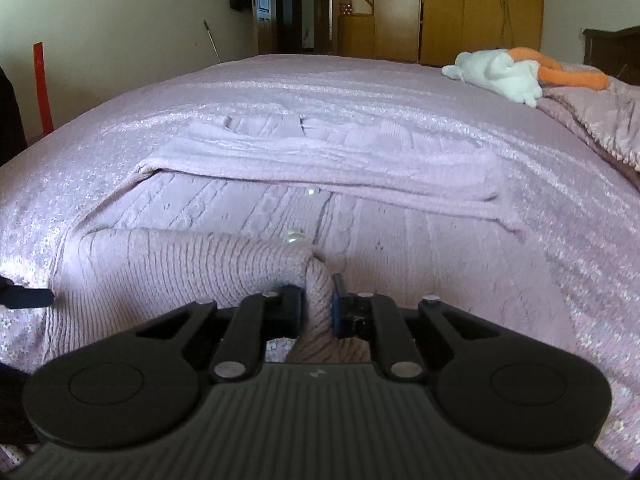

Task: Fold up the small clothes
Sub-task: 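Grasp the cardigan hem with the right tool and lift it, then grasp the hem with the left tool while the right tool holds the hem beside it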

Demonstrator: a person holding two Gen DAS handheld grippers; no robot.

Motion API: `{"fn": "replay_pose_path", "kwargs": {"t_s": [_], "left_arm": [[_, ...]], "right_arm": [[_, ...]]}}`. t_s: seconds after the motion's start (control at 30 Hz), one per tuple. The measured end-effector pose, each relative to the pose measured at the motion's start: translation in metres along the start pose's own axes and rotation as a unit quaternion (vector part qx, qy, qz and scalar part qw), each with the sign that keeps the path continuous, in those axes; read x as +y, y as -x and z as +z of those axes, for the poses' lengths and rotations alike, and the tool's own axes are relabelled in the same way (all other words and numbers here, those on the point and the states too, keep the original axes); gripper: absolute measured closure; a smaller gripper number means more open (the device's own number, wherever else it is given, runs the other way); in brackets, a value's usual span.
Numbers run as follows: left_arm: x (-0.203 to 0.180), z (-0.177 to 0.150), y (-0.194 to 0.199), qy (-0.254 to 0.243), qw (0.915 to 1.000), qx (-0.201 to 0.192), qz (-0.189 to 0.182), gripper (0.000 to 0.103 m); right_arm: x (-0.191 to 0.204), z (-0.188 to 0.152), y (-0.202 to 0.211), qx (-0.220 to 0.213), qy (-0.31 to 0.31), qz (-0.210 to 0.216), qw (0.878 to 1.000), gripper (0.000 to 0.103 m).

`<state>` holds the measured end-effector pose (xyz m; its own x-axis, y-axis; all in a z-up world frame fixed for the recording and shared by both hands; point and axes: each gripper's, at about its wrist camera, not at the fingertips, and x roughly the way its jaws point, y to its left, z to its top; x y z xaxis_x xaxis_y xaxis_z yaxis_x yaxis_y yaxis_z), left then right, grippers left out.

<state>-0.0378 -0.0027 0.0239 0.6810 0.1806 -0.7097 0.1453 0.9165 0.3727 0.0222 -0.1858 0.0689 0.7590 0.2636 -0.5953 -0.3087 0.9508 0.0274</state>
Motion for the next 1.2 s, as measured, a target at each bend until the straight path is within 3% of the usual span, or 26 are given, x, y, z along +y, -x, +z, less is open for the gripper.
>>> {"fn": "replay_pose_path", "kwargs": {"t_s": [0.13, 0.27, 0.3, 0.33, 0.43, 0.57, 0.6, 0.67, 0.73, 0.77, 0.8, 0.93, 1.0, 1.1, 1.2], "left_arm": [[-0.002, 0.002, -0.004, -0.006, 1.0, -0.004, 0.005, 0.025], [-0.015, 0.006, -0.004, -0.055, 0.998, -0.028, 0.012, 0.025], [-0.02, 0.008, -0.004, -0.07, 0.9968, -0.034, 0.017, 0.025], [-0.022, 0.01, -0.006, -0.079, 0.996, -0.037, 0.021, 0.025], [-0.018, 0.016, -0.012, -0.075, 0.996, -0.047, 0.016, 0.024], [0.003, 0.02, -0.017, -0.013, 0.9987, -0.046, -0.016, 0.025], [0.006, 0.021, -0.017, -0.002, 0.9987, -0.045, -0.024, 0.03], [0.012, 0.02, -0.014, 0.01, 0.9975, -0.048, -0.051, 0.051], [0.011, 0.021, -0.01, 0.009, 0.9971, -0.052, -0.055, 0.086], [0.01, 0.022, -0.01, 0.004, 0.9975, -0.052, -0.048, 0.089], [0.01, 0.023, -0.009, 0.0, 0.9976, -0.053, -0.044, 0.09], [0.022, 0.024, 0.003, 0.024, 0.9964, -0.066, -0.047, 0.091], [0.028, 0.026, 0.016, 0.034, 0.9952, -0.08, -0.043, 0.091], [0.039, 0.032, 0.031, 0.049, 0.9928, -0.104, -0.034, 0.091], [0.052, 0.04, 0.041, 0.072, 0.9897, -0.121, -0.026, 0.091]], "right_arm": [[-0.003, -0.012, -0.003, 0.007, -0.01, 0.011, 1.0, 0.088], [-0.009, -0.023, 0.002, 0.009, -0.015, 0.032, 0.999, 0.086], [-0.009, -0.024, 0.003, 0.012, -0.008, 0.032, 0.999, 0.08], [-0.01, -0.027, 0.006, 0.017, 0.004, 0.028, 0.999, 0.065], [-0.012, -0.039, 0.016, 0.018, 0.048, -0.003, 0.999, 0.033], [-0.017, -0.059, 0.024, 0.044, 0.114, -0.042, 0.992, 0.032], [-0.02, -0.061, 0.024, 0.055, 0.115, -0.046, 0.991, 0.031], [-0.026, -0.059, 0.025, 0.063, 0.106, -0.042, 0.991, 0.031], [-0.026, -0.059, 0.025, 0.067, 0.117, -0.049, 0.99, 0.032], [-0.025, -0.059, 0.025, 0.068, 0.127, -0.06, 0.988, 0.032], [-0.023, -0.06, 0.024, 0.068, 0.132, -0.074, 0.986, 0.034], [-0.022, -0.058, 0.031, 0.048, 0.138, -0.087, 0.985, 0.073], [-0.019, -0.055, 0.036, 0.03, 0.148, -0.096, 0.984, 0.083], [-0.017, -0.046, 0.044, -0.005, 0.153, -0.108, 0.982, 0.094], [-0.021, -0.033, 0.052, -0.036, 0.134, -0.107, 0.985, 0.095]]}}
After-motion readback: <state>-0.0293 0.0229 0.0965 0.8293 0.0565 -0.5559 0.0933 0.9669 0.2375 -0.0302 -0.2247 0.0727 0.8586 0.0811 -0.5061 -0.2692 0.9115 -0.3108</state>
